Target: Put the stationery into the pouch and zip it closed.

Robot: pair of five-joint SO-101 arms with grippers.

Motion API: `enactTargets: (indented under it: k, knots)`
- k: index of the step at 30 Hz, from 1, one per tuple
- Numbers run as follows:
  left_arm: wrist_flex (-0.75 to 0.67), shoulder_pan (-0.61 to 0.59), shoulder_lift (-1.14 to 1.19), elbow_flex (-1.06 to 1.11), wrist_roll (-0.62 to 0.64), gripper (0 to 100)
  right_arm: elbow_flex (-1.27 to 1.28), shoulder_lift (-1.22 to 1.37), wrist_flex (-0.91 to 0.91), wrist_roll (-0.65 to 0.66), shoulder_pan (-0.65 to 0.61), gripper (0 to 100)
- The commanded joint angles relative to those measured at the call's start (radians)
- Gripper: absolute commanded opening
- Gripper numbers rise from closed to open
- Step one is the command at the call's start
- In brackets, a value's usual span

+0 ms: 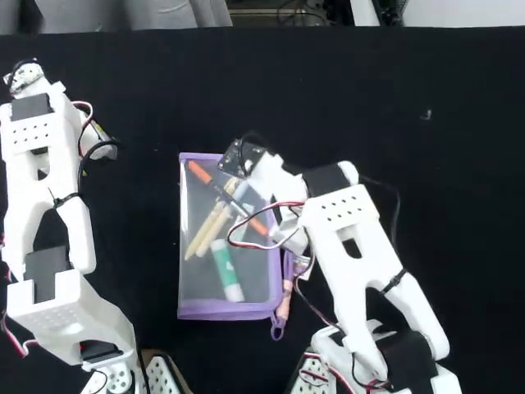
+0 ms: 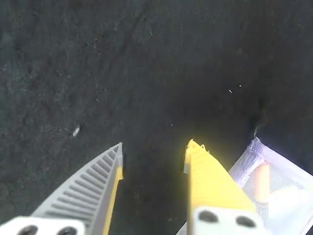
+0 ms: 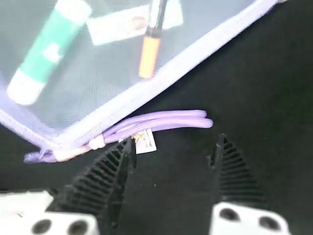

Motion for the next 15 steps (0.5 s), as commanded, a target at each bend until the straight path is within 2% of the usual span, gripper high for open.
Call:
enactTargets:
  k: [1, 3, 9, 13, 15]
  knots:
    - [-0.017, 0.002, -0.008, -0.010, 0.009, 21, 0.047, -0.035, -0.014, 0.120, 0.063, 25.0]
    - [-0.017, 0.015, -0.008, -0.010, 0.009, 21, 0.082, -0.035, -0.026, 0.163, 0.094, 25.0]
    - [-0.017, 0.033, -0.008, -0.008, 0.009, 21, 0.157, -0.035, -0.144, 0.170, 0.153, 25.0]
    - [-0.017, 0.033, -0.008, -0.007, 0.009, 21, 0.229, -0.035, -0.301, 0.178, 0.152, 25.0]
    - [-0.015, 0.033, -0.008, -0.005, 0.009, 21, 0.275, -0.035, -0.376, 0.233, 0.152, 25.0]
